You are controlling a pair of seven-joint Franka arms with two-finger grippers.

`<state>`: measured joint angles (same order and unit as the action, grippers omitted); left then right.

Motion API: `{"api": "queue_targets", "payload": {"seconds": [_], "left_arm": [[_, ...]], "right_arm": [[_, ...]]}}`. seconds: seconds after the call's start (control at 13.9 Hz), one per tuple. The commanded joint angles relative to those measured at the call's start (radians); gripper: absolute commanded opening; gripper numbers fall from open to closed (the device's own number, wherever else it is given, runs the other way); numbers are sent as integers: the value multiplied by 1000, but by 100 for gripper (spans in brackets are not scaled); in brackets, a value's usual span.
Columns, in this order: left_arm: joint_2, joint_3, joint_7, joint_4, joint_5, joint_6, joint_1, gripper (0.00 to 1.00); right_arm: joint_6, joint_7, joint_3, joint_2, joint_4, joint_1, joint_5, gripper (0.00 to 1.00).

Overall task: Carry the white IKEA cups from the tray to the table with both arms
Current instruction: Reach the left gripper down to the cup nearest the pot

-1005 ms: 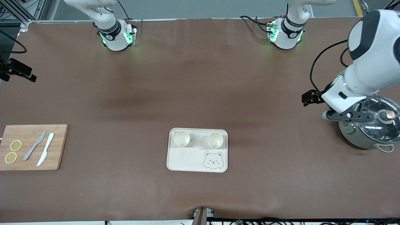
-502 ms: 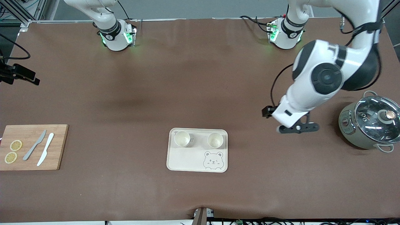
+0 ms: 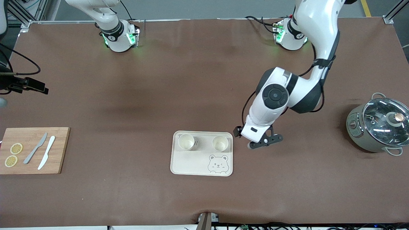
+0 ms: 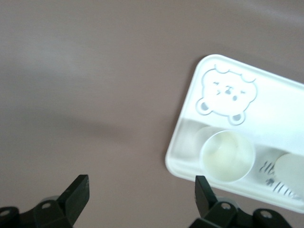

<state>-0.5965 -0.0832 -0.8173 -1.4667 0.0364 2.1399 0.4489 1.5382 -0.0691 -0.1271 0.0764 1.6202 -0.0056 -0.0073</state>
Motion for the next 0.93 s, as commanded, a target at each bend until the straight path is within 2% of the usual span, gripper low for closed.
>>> {"api": "queue_targets", "payload": {"seconds": [0.0,0.29,0.43,0.65,0.79,0.86], "left_arm": [[-77,5,-71,75,2,55,37,90],[-138,3,-95,94,2,106,56,75],[-173,5,-99,92,5,147,77,70],[-215,7,-135,94,5,207,96,64],[-224,8,-134,91,8,216,102,52],[-229,8,-131,91,8,216,103,41]], "right_arm": [[-4,20,4,26,-22,6,-22,100],[46,23,6,83,-20,12,19,100],[80,25,6,112,-20,29,65,100],[135,110,6,152,-22,71,72,100],[149,221,6,183,-26,104,79,100],[152,230,7,201,-28,117,81,100]]}}
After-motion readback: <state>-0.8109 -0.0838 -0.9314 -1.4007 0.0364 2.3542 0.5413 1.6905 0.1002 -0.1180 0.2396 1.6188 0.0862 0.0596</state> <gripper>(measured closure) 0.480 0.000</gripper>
